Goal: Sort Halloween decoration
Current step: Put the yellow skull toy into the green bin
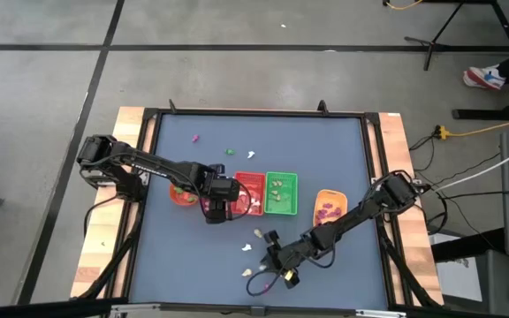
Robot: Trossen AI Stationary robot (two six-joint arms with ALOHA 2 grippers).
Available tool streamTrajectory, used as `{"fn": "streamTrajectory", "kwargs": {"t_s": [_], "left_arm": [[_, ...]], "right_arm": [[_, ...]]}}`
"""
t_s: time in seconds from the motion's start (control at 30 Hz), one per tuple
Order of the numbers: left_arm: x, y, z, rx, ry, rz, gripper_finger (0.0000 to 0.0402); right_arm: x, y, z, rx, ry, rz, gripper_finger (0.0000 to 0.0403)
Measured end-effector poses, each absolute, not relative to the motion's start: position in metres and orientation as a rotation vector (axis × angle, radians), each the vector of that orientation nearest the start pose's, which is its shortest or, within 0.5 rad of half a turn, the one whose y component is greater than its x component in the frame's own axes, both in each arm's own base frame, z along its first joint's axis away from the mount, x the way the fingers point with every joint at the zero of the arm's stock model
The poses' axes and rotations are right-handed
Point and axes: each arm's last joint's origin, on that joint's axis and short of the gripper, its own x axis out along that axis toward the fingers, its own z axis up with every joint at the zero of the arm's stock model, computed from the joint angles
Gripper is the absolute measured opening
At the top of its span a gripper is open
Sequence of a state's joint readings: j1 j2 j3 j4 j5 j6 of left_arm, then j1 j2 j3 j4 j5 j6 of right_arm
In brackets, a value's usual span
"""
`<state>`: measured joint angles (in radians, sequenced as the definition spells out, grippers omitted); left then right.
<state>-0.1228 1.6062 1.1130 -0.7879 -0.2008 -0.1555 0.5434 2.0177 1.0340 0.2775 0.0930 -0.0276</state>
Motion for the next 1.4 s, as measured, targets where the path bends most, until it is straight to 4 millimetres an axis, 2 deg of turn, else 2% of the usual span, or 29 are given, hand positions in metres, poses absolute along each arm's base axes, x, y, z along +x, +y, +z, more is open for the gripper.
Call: {"fn": "streamTrajectory", "kwargs": {"t_s": [0.67,1.0,1.4], "left_arm": [[0.299,-0.031,0.212,0.073,1.253,0.165,0.0195],[0.299,-0.031,0.212,0.072,1.253,0.165,0.0195],[0.299,-0.031,0.212,0.073,1.253,0.164,0.0195]], "right_arm": [[0.340,0.201,0.111,-0.256,0.641,0.418,0.0134],[0.346,0.206,0.121,-0.211,0.516,0.468,0.0134],[0.346,0.207,0.118,-0.267,0.502,0.490,0.0134]]}}
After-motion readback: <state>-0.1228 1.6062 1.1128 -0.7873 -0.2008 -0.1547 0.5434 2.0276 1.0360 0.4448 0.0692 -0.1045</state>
